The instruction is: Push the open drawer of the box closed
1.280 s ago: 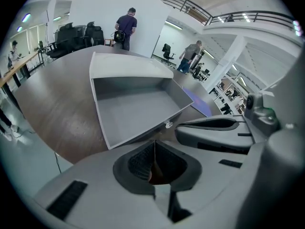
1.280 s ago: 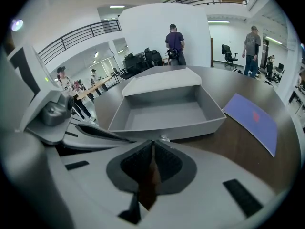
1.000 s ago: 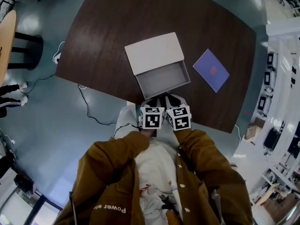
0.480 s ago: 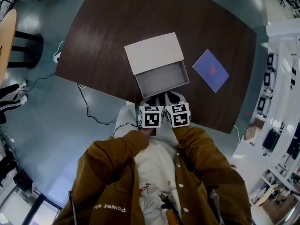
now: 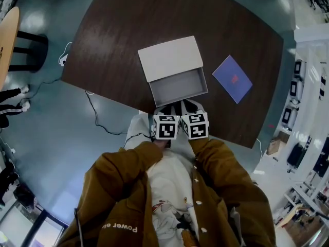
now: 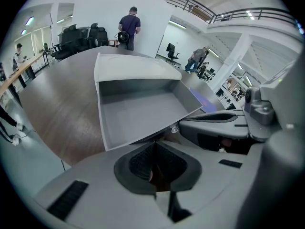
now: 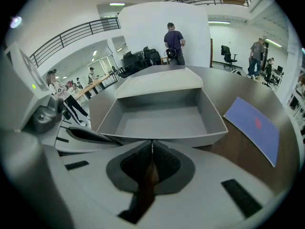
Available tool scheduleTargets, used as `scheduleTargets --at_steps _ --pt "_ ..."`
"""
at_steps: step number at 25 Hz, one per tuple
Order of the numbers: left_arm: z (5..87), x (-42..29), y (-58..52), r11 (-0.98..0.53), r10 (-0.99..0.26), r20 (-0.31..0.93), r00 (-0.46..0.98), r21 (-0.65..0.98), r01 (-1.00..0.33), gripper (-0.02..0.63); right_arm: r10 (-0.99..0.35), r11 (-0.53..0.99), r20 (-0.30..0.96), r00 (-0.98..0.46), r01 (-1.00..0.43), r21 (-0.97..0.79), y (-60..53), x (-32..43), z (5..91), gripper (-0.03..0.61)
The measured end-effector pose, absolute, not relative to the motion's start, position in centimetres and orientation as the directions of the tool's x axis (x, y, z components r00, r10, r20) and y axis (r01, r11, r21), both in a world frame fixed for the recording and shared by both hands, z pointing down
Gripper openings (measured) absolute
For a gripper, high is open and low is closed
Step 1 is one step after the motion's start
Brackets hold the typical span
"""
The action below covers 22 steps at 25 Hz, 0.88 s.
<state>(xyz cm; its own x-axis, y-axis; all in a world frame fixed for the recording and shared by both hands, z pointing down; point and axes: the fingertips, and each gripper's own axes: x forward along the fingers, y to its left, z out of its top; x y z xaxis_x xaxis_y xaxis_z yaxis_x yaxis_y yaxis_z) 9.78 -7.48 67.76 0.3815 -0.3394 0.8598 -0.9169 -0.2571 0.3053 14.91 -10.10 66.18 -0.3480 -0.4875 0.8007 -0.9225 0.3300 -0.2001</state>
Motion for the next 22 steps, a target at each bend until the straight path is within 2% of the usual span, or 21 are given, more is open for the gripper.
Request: scheduleTargets --at_steps 22 --pt "67.1 7.9 -12.6 -0.228 -0.395 0.846 0.358 0.287 -0.93 0.006 -0.515 0.327 0.783 -0.347 -0.925 -0.194 -15.0 13.5 65.4 0.012"
